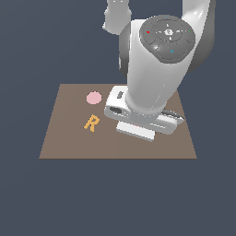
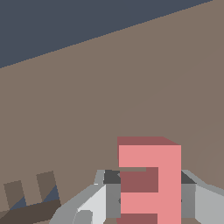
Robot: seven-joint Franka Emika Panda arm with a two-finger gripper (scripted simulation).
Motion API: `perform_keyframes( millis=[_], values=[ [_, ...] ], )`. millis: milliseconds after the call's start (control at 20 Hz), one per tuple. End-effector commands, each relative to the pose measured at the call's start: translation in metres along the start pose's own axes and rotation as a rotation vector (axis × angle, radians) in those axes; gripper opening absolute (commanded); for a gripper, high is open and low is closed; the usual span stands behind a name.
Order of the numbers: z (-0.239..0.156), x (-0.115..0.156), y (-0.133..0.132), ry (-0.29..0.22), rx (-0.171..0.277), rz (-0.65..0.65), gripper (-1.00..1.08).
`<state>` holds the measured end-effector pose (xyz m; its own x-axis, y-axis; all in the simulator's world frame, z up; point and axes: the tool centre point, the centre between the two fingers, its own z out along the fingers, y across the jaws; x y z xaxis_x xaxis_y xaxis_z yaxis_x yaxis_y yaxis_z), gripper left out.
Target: Insert a designated object into the corresponding slot on a board.
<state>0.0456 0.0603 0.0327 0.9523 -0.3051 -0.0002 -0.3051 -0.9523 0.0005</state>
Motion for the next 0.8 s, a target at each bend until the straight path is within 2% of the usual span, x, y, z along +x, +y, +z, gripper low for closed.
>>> perform_keyframes(
  millis=[0,750],
  values=[
    [-0.001,-0.005,-0.004,0.000,0.000,0.091,-1.00],
    [-0.004,-0.026,-0.038,0.000,0.001,0.637,-1.00]
  ],
)
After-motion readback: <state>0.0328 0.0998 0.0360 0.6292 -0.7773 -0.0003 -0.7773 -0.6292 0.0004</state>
